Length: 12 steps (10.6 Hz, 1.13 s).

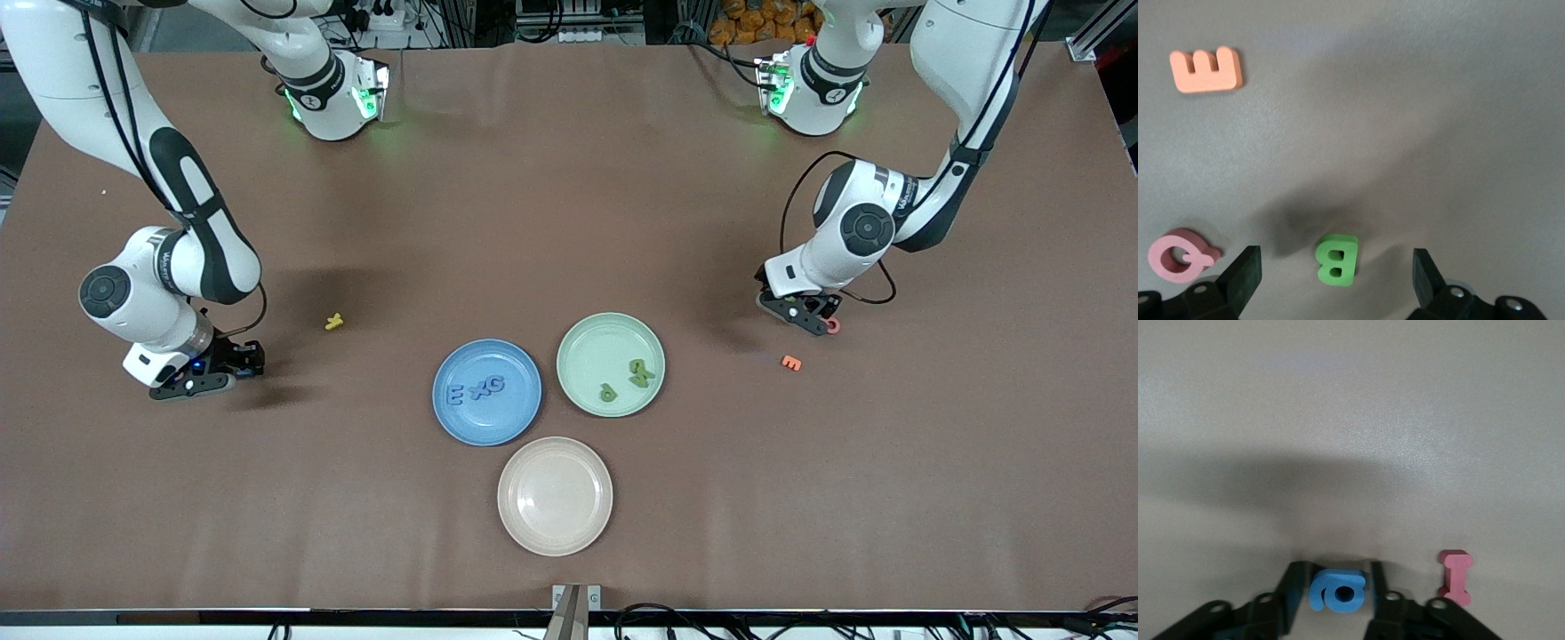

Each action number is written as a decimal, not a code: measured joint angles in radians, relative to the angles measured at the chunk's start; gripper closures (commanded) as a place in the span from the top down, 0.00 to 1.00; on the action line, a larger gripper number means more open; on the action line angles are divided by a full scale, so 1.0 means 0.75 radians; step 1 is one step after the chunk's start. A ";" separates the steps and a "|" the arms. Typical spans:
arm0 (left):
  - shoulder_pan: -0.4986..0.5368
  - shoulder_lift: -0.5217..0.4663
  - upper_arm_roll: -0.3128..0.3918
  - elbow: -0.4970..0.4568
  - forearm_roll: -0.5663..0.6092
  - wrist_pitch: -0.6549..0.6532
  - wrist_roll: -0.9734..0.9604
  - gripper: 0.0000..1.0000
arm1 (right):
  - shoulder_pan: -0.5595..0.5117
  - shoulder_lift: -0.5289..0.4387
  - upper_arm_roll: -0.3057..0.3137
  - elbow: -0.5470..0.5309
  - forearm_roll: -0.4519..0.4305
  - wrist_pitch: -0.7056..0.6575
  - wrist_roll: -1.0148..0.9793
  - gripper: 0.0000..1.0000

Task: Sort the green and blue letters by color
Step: 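Grasp the blue a with the right gripper while the left gripper grasps green B, then place the a on the blue plate while the left gripper carries the B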

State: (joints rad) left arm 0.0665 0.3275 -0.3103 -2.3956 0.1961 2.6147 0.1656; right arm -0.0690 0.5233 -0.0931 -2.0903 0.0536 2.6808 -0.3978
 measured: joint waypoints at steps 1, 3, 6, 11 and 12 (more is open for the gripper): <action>0.008 0.000 0.000 -0.015 0.000 0.025 0.003 1.00 | 0.000 0.001 0.000 -0.008 0.000 0.028 0.000 0.13; 0.016 0.000 0.000 -0.039 0.002 0.076 0.003 1.00 | 0.000 -0.002 0.000 -0.020 0.000 0.057 0.000 0.08; 0.018 0.000 0.000 -0.053 0.023 0.092 0.003 1.00 | 0.002 -0.001 0.002 -0.003 0.000 0.020 0.000 0.07; 0.018 0.001 0.001 -0.074 0.024 0.092 0.003 1.00 | 0.022 -0.023 0.065 0.195 0.004 -0.284 0.141 0.07; 0.018 0.001 0.001 -0.074 0.024 0.092 0.003 0.80 | 0.038 -0.025 0.084 0.205 0.004 -0.287 0.213 0.07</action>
State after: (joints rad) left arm 0.0802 0.3283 -0.3092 -2.4513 0.2142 2.6839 0.1676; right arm -0.0407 0.5042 -0.0301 -1.9367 0.0567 2.4656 -0.2377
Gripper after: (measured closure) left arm 0.000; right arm 0.639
